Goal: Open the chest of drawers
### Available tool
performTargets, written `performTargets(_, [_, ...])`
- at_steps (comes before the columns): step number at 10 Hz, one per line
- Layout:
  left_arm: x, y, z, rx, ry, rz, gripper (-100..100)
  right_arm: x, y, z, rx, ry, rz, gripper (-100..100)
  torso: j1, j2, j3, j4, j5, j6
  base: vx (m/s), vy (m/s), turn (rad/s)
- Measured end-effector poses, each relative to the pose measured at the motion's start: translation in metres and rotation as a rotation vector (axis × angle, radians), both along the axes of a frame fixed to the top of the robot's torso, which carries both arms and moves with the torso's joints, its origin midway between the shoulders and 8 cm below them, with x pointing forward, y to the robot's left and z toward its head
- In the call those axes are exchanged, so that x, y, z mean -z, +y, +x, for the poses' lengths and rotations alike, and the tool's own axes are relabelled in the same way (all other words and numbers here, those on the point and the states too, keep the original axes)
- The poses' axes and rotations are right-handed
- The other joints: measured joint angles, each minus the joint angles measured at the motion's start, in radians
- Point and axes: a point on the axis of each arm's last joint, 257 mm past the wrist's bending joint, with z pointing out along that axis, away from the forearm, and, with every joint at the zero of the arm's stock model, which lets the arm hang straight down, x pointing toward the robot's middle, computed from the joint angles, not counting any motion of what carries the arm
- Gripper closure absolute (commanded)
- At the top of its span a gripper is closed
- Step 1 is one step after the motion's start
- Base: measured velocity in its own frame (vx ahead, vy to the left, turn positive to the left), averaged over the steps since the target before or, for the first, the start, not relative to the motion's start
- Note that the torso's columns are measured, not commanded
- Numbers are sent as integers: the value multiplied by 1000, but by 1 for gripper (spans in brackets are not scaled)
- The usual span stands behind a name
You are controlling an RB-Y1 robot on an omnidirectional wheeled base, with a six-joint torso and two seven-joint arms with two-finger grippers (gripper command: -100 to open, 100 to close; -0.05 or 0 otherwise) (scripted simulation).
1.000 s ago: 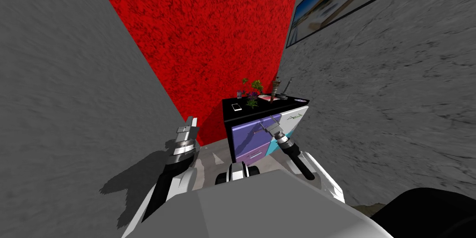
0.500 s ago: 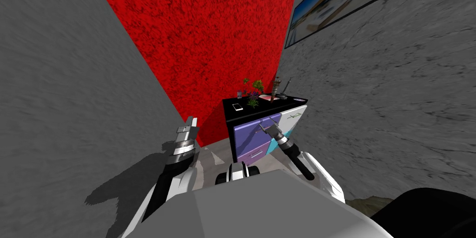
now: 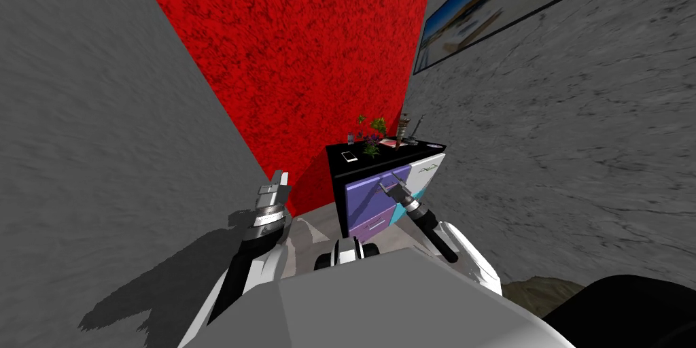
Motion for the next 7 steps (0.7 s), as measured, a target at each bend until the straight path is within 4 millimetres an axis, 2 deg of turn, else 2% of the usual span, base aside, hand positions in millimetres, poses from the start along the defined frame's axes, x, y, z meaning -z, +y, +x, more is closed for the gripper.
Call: performTargets(7, [0, 0, 0, 0, 0, 0, 0, 24, 2, 4, 49, -36, -242, -100, -5, -7, -3, -7, -5, 2, -15, 32, -56])
